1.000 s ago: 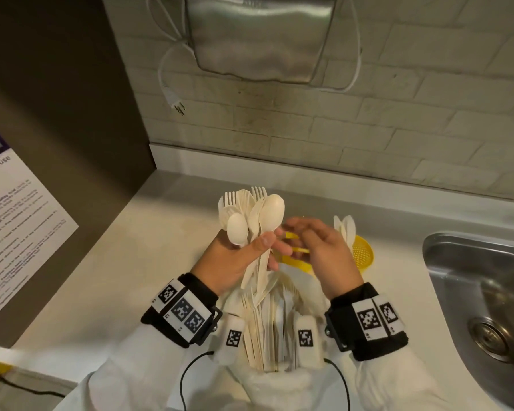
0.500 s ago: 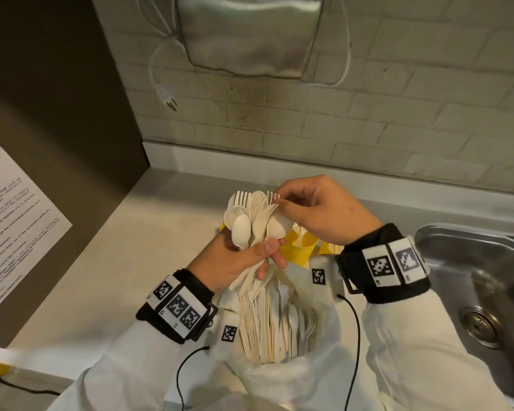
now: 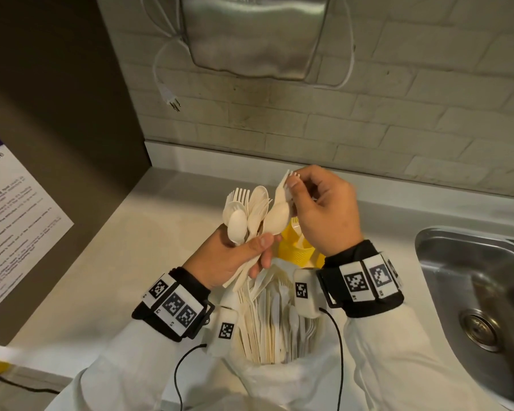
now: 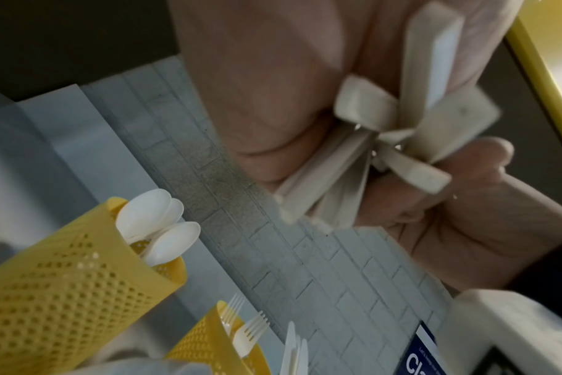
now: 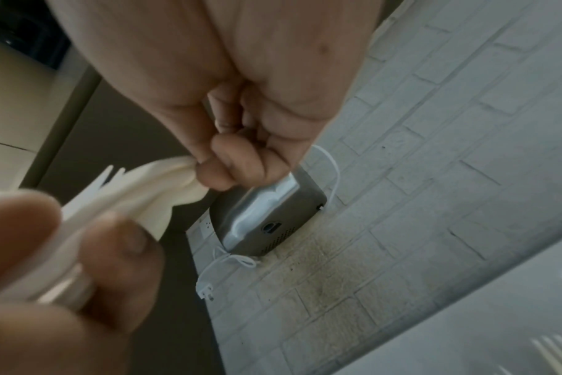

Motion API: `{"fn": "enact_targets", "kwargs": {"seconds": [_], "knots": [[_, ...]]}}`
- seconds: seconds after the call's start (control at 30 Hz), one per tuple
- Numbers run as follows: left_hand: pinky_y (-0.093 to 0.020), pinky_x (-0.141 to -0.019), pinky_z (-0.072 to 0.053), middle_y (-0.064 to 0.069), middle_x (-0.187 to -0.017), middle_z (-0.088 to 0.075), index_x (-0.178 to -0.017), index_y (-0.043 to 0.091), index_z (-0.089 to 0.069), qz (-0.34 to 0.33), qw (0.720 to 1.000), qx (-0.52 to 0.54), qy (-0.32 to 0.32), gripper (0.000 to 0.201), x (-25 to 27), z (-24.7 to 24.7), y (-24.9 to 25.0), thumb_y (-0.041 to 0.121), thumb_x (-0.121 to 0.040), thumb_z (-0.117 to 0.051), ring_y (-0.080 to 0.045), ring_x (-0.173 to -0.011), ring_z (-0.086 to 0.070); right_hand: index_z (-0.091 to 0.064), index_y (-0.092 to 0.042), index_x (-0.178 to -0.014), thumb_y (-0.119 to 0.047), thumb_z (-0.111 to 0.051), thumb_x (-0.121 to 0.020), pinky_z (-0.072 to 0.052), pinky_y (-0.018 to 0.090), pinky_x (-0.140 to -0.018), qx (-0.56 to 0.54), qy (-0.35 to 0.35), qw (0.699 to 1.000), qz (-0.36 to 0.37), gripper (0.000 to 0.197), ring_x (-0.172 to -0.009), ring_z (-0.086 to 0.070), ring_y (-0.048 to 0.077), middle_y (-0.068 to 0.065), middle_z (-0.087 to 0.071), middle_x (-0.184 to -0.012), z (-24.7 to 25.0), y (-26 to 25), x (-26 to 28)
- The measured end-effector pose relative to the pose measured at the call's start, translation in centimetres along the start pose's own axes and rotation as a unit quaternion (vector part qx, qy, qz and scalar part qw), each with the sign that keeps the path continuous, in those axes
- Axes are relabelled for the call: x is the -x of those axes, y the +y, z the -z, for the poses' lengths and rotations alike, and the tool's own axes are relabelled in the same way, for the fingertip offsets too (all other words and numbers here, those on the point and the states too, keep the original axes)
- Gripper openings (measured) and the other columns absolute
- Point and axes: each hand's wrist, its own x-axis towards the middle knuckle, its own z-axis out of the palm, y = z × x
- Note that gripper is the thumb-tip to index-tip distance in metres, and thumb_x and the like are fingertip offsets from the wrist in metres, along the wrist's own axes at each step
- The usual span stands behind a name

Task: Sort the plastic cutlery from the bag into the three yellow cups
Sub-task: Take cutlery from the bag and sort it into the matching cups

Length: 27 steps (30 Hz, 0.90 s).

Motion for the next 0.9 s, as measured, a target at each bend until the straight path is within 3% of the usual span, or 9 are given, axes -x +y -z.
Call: {"fn": "enact_targets", "kwargs": {"seconds": [0.13, 0.3, 0.4, 0.5, 0.57, 0.67, 0.77, 0.83, 0.9], "knots": [[-0.027, -0.056, -0.048, -0.007, -0.068, -0.061, -0.115, 0.006, -0.071, -0.003, 1.0, 0.014, -0.025, 0.033, 0.0, 0.1, 0.1, 0.033, -0.1, -0.06, -0.017, -0.051, -0.05, -0.068, -0.017, -0.089, -0.03, -0.056, -0.099, -0.054, 0.051, -0.058, -0.038, 0.056, 0.997, -0.032, 0.02, -0.064, -0.064, 0.033, 0.006, -0.065, -0.071, 0.2, 0.5, 0.1], [-0.03, -0.054, -0.044, -0.006, -0.065, -0.054, -0.111, 0.017, -0.074, 0.006, 0.999, 0.035, -0.036, 0.022, -0.1, 0.3, -0.1, 0.031, -0.101, -0.06, -0.018, -0.051, -0.047, -0.069, -0.008, -0.089, -0.02, -0.06, -0.102, -0.053, 0.043, -0.056, -0.079, -0.082, 0.989, -0.095, 0.02, -0.055, -0.058, 0.019, 0.003, -0.063, -0.064, 0.5, -0.1, 0.2], [-0.027, -0.053, -0.045, -0.005, -0.065, -0.053, -0.118, 0.011, -0.073, 0.02, 0.998, 0.038, -0.039, 0.03, -0.1, 0.4, -0.5, 0.034, -0.1, -0.064, -0.017, -0.051, -0.047, -0.068, -0.004, -0.096, -0.009, -0.052, -0.105, -0.053, 0.031, -0.054, -0.194, -0.016, 0.969, -0.151, 0.019, -0.055, -0.061, 0.017, 0.006, -0.064, -0.067, 0.9, -0.3, 0.0], [-0.025, -0.051, -0.045, -0.004, -0.064, -0.052, -0.115, 0.011, -0.073, 0.028, 0.997, 0.064, -0.046, 0.042, -0.1, 0.6, -0.8, 0.046, -0.091, -0.073, -0.014, -0.049, -0.048, -0.058, -0.007, -0.102, -0.009, -0.044, -0.108, -0.054, 0.033, -0.054, -0.25, 0.074, 0.95, -0.17, 0.016, -0.056, -0.062, 0.021, 0.01, -0.065, -0.072, 1.6, -0.2, -0.6], [-0.025, -0.051, -0.044, -0.004, -0.063, -0.051, -0.114, 0.01, -0.073, 0.034, 0.996, 0.073, -0.043, 0.049, -0.1, 0.7, -0.8, 0.051, -0.086, -0.077, -0.014, -0.048, -0.047, -0.052, -0.011, -0.106, -0.008, -0.042, -0.108, -0.055, 0.034, -0.057, -0.22, 0.122, 0.958, -0.134, 0.011, -0.06, -0.064, 0.021, 0.009, -0.064, -0.076, 2.4, -0.3, -0.8], [-0.025, -0.05, -0.043, -0.004, -0.063, -0.05, -0.112, 0.012, -0.074, 0.04, 0.996, 0.076, -0.029, 0.04, -0.1, 0.8, -0.9, 0.045, -0.088, -0.075, -0.014, -0.048, -0.046, -0.05, -0.014, -0.104, -0.005, -0.039, -0.106, -0.054, 0.038, -0.07, -0.167, 0.142, 0.975, -0.036, 0.015, -0.076, -0.067, 0.031, 0.008, -0.06, -0.083, 3.6, -1.2, -0.8], [-0.028, -0.051, -0.042, -0.004, -0.062, -0.05, -0.111, 0.014, -0.075, 0.042, 0.996, 0.074, -0.024, 0.039, -0.2, 0.7, -1.0, 0.046, -0.088, -0.075, -0.016, -0.048, -0.045, -0.049, -0.013, -0.099, -0.002, -0.038, -0.098, -0.046, 0.044, -0.059, -0.135, 0.096, 0.986, -0.003, 0.016, -0.065, -0.053, 0.038, 0.003, -0.051, -0.076, 4.1, -2.5, -0.4], [-0.028, -0.051, -0.042, -0.004, -0.062, -0.05, -0.11, 0.014, -0.076, 0.04, 0.996, 0.074, -0.024, 0.04, -0.3, 0.5, -0.9, 0.047, -0.087, -0.076, -0.017, -0.048, -0.045, -0.054, -0.016, -0.097, -0.005, -0.039, -0.09, -0.033, 0.041, -0.051, -0.158, 0.023, 0.987, -0.024, 0.019, -0.057, -0.039, 0.029, 0.004, -0.042, -0.069, 4.2, -3.1, 0.1], [-0.028, -0.05, -0.042, -0.005, -0.062, -0.05, -0.111, 0.014, -0.076, 0.038, 0.997, 0.071, -0.019, 0.036, -0.3, 0.4, -0.7, 0.042, -0.088, -0.073, -0.017, -0.048, -0.045, -0.061, -0.016, -0.097, -0.014, -0.039, -0.086, -0.028, 0.032, -0.055, -0.146, -0.079, 0.985, -0.052, 0.024, -0.056, -0.034, 0.017, -0.003, -0.039, -0.064, 4.1, -3.5, 0.5]]}}
